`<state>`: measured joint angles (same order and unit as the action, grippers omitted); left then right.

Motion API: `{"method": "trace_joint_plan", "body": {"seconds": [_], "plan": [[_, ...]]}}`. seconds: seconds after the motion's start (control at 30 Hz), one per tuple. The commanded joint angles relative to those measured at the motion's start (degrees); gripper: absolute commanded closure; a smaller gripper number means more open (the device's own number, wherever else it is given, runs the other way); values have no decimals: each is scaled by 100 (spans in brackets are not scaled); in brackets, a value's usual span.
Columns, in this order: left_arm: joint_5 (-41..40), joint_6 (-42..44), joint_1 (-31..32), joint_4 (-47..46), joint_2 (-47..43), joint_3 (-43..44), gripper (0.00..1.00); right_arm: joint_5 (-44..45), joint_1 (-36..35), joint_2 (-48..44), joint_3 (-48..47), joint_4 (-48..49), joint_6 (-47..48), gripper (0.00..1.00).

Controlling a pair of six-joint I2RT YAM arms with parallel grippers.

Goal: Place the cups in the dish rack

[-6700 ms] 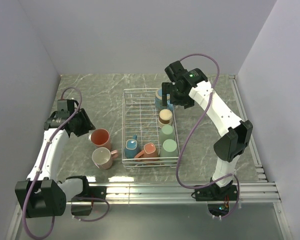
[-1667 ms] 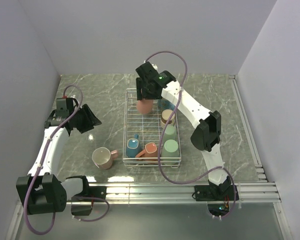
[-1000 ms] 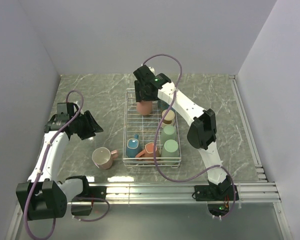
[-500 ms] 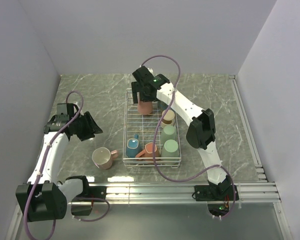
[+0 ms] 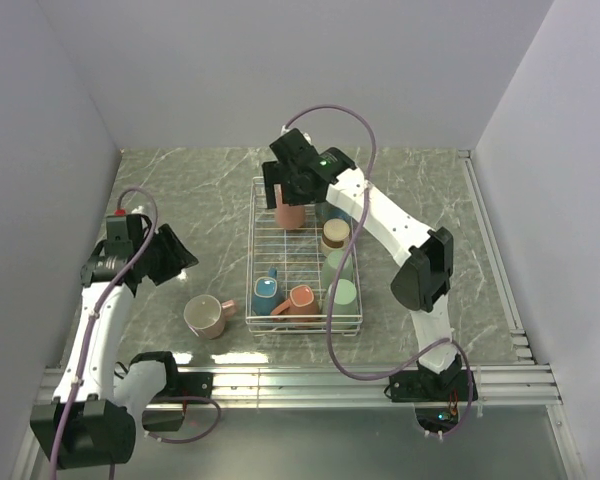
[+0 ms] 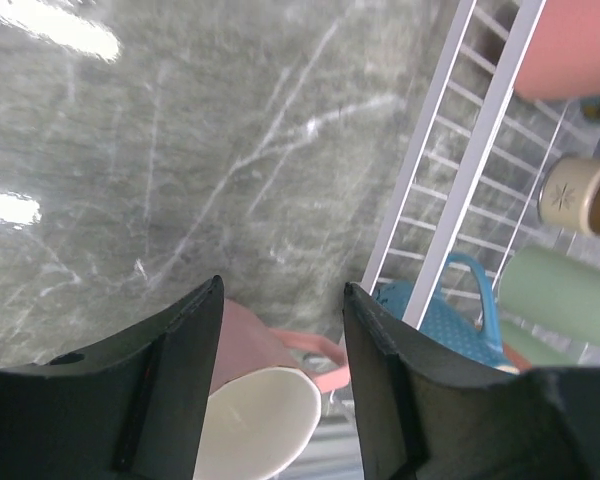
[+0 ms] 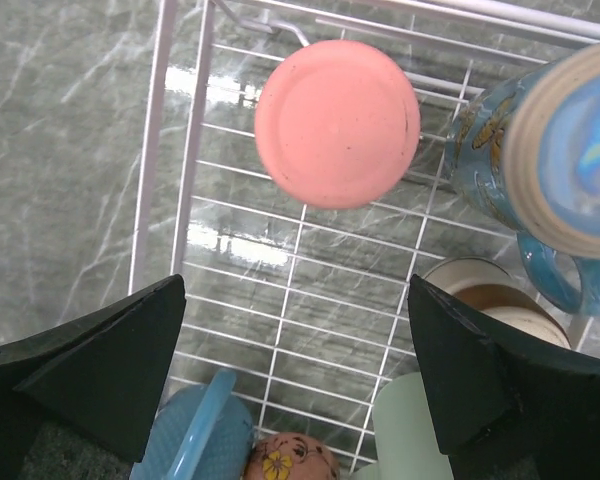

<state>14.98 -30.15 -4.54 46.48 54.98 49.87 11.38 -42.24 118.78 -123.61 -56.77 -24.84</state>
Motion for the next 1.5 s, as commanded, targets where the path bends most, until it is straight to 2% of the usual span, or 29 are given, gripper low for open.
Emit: {"method": "trace_joint_plan", "body": {"seconds": [0.0,0.13,0.2,0.43,0.57,0.63,0.77,0.9,1.07,1.3,1.47], "plan": [[-417,-465,5,-262,-487,-99,43,-74,-12,-540,109,-88,-47,1],[-1031,-623,14,194,-725,-91,43,-100,-12,-1118,486,-44,58,1],[-1085,-720,5,352,-804,23,43,-127,-12,-1313,741,-27,137,1],[-629,-1326,14,1397,-779,848,45,-416,-12,-2515,1795,87,-20,0],[-496,-1266,23,2038,-394,1638,44,-873,-4,-3369,3260,894,-284,0],[-479,-1291,23,2365,-208,1833,44,-953,-4,-3659,3588,1053,-425,0],[-251,-1590,14,2629,-93,1860,42,-988,-4,-4187,4413,1309,-566,0],[-206,-1766,84,2988,-40,1737,41,-892,-12,-4644,4793,1388,-548,0],[-347,-2152,356,3060,-233,1544,42,-918,-12,-4996,5022,1345,-478,0],[-830,-3189,1586,2551,-67,937,41,-716,-12,-5365,5207,1195,-337,0],[-1304,-3374,1649,2182,215,893,40,-716,-4,-5471,5312,1116,-311,0]]}}
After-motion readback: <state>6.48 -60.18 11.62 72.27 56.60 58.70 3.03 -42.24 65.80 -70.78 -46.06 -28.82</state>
